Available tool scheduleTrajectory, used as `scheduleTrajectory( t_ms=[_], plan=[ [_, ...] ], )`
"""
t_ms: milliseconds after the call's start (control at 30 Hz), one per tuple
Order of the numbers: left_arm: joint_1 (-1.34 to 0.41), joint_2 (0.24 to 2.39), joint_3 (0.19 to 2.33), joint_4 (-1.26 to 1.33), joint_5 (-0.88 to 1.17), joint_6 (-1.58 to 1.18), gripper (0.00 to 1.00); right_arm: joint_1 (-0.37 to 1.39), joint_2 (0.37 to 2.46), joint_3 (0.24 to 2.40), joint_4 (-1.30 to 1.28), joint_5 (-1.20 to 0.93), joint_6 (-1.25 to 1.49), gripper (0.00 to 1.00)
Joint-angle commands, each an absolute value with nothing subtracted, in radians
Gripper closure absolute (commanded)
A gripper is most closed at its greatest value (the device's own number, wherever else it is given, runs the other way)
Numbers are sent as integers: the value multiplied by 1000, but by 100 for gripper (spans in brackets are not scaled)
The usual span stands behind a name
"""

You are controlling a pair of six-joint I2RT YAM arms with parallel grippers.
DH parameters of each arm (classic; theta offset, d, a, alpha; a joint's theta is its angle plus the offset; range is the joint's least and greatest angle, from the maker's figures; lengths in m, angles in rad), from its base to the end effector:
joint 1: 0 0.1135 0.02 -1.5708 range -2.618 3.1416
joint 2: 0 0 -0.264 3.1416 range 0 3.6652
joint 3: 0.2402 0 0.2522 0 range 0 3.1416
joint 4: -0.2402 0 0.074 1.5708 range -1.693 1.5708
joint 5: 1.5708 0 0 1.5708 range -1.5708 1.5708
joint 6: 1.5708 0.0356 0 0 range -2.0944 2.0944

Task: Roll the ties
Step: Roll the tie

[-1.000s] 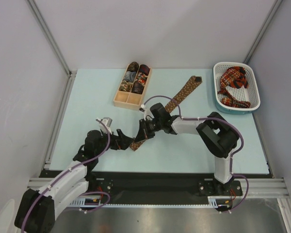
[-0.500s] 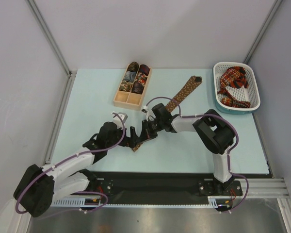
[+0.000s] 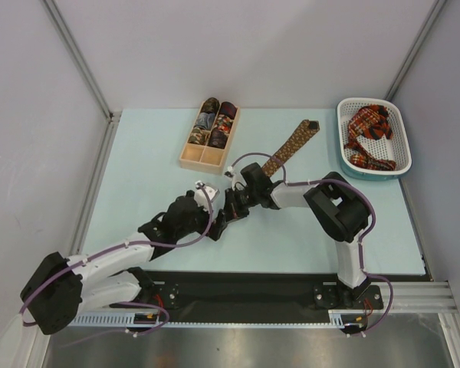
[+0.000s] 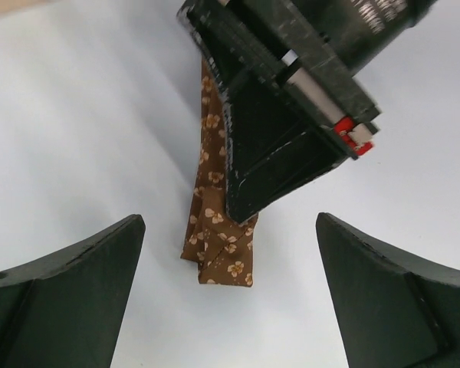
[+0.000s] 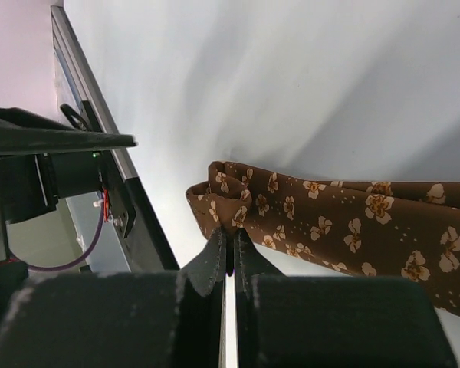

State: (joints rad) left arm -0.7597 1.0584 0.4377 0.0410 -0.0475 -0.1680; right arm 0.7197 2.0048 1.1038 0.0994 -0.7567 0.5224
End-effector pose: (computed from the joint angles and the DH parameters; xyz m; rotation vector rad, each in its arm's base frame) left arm 0.1581 -0.1478 0.1899 0.6116 2.1029 -0.4831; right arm 0.2844 0.2818 0.1265 -0.6645 2.5167 1.4360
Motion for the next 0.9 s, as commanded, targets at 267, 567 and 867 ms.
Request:
scheduleTrajectory(
  t_ms=[267,567,867],
  plan=[
    [-824,1205,695,-241,-113,-26,2,704,2002,1083,150,-752,525,100],
    [-847,1334,730,-290,-95,-3,13,696,1999,1071,178,-765,541,100],
    [-827,1445,785,-325,-104,28,12,693,2003,1068,193,-773,551,100]
  ],
)
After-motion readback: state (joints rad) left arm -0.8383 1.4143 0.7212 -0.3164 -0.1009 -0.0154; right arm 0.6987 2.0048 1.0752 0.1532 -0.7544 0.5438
